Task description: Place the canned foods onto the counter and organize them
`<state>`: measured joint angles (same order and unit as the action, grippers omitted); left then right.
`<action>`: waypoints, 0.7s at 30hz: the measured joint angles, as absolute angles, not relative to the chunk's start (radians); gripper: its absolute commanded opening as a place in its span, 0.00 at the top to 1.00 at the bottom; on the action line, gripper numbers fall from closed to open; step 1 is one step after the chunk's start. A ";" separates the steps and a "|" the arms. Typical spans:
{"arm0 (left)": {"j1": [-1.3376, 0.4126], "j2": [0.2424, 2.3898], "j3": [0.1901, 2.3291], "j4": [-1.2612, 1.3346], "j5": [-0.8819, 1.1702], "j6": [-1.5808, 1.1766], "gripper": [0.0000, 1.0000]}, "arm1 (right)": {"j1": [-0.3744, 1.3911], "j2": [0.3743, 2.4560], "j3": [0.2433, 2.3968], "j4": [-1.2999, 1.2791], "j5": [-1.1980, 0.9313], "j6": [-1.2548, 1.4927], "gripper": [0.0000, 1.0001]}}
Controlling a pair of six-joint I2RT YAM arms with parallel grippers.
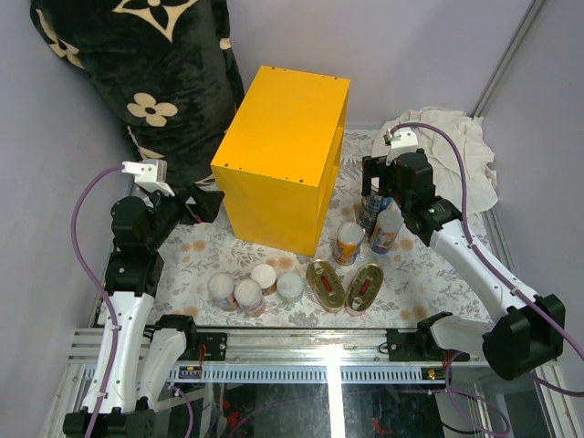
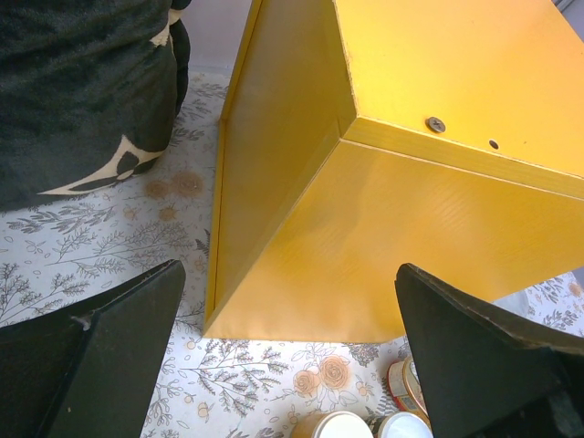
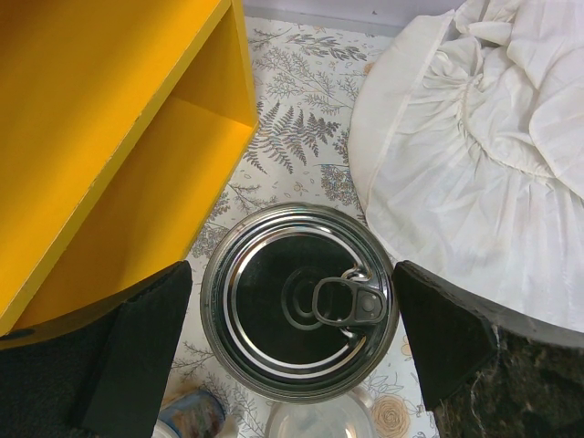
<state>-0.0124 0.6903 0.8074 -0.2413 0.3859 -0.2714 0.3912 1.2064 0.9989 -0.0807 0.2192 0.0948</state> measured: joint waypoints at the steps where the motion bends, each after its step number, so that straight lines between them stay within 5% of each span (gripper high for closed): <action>1: -0.012 0.690 0.807 -0.241 0.386 -0.271 0.00 | 0.392 1.206 1.000 -0.081 0.219 0.094 0.01; 21: -0.012 0.690 0.807 -0.242 0.386 -0.271 0.00 | 0.393 1.206 1.001 -0.086 0.272 0.087 0.00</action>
<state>-0.0124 0.6899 0.8074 -0.2417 0.3859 -0.2710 0.3927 1.2060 1.0008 -0.0864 0.2722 0.0868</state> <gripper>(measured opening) 0.994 0.993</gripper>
